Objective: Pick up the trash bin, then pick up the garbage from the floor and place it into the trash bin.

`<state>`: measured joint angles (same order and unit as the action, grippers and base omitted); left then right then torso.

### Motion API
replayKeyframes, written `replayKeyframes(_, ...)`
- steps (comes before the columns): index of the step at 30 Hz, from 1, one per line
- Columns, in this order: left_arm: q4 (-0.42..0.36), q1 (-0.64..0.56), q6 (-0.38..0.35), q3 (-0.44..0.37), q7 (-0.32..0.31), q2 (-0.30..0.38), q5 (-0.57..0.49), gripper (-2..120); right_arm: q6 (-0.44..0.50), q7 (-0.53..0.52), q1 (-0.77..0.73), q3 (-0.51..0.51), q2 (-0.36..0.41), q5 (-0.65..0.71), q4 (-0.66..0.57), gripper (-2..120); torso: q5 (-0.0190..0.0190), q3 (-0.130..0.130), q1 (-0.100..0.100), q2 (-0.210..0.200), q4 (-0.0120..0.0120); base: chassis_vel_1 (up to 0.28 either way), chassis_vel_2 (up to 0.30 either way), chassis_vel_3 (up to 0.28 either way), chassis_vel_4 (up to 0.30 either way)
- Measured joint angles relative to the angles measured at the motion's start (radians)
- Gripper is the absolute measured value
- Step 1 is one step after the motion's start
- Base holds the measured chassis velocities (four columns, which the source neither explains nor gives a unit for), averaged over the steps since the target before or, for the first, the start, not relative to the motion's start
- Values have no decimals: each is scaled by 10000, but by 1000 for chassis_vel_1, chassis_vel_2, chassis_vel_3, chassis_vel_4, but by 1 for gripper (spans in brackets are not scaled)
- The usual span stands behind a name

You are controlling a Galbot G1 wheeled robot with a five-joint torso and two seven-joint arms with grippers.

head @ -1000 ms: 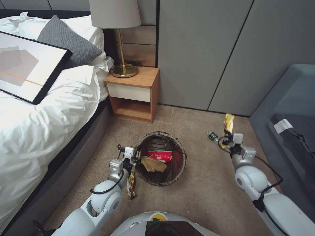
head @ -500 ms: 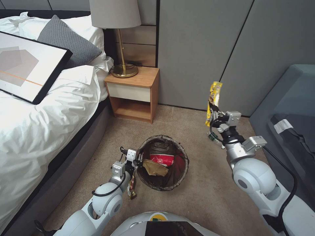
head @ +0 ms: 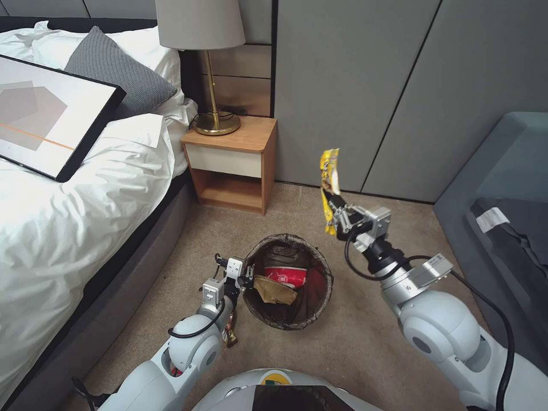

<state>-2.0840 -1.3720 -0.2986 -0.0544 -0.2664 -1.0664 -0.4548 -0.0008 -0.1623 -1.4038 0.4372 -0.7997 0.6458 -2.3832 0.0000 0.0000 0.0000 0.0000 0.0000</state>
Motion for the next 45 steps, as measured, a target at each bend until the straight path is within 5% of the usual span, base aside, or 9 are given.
replayKeyframes(22, 100, 518, -132, 77, -66, -207, -47, 3, 453, 827, 149, -3822, 402, -1495, 1729, 0, 0, 0, 0, 0, -1, 0, 0, 0, 0)
replayKeyframes(41, -68, 583, -173, 96, -120, -124, -167, 3, 418, 610, 484, -4478, 144, -1871, 2867, 0, 0, 0, 0, 0, 0, 0, 0, 0, 0)
replayKeyframes(45, -82, 576, -173, 94, -123, -122, -169, 3, 391, 506, 496, -4499, 85, -1982, 2955, 14, 0, 0, 0, 0, 0, 0, 0, 0, 0)
